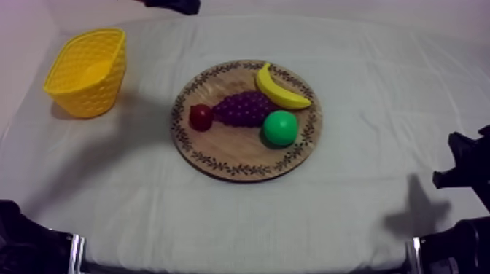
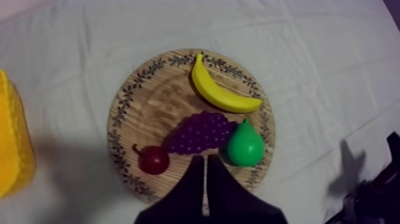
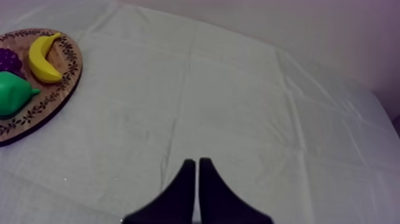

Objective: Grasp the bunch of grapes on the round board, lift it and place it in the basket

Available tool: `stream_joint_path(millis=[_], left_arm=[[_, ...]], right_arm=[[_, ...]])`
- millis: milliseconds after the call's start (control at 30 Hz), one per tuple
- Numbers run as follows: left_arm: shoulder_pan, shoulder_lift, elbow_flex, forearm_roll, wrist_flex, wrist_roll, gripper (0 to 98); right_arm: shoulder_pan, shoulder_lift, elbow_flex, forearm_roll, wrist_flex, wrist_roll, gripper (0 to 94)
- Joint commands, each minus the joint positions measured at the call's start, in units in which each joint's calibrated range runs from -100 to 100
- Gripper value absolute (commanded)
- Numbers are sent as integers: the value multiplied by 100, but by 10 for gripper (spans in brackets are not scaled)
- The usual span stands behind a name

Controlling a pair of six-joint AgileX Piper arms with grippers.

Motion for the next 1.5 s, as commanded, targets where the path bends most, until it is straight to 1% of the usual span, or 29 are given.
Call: stream_joint_path(millis=[0, 133, 200, 300, 367, 533, 633, 733, 800, 900, 967, 1067, 1300, 1467], left_arm=[[30, 503, -446, 15, 74, 171, 0], [78, 914, -675, 19, 202, 81, 0], [86, 1051, -708, 36, 237, -116, 0], [87, 1213, -773, 96, 261, -656, 0], [91, 1305, -820, 88, 298, -1033, 0], [133, 1497, -957, 36, 351, -2199, 0], [161, 1589, -1090, 41, 411, -2813, 0], [187, 1668, -1202, 31, 496, -3315, 0], [195, 1720, -1248, 11, 546, -3538, 0], [198, 1804, -1277, -2, 580, -3732, 2], [197, 1863, -1269, -9, 576, -3790, 17], [203, 1968, -1229, -21, 554, -3811, 68], [277, 2235, -1127, -76, 537, -3732, 246], [294, 2415, -1037, -77, 501, -3678, 386]], right_arm=[[-2, 0, -4, -2, 2, 1, 3], [-2, 0, -4, -2, 2, 1, 3], [-2, 0, -4, -2, 2, 1, 3], [-2, 0, -4, -2, 2, 1, 3], [-2, 0, -4, -2, 2, 1, 3], [-2, 0, -4, -2, 2, 1, 3], [-2, 0, -4, -2, 2, 1, 3], [-2, 0, -4, -2, 2, 1, 3], [-2, 0, -4, -2, 2, 1, 3], [-2, 0, -4, -2, 2, 1, 3], [-2, 0, -4, -2, 2, 1, 3], [-2, 0, -4, -2, 2, 1, 3], [-2, 0, -4, -2, 2, 1, 3], [-2, 0, -4, -2, 2, 1, 3]])
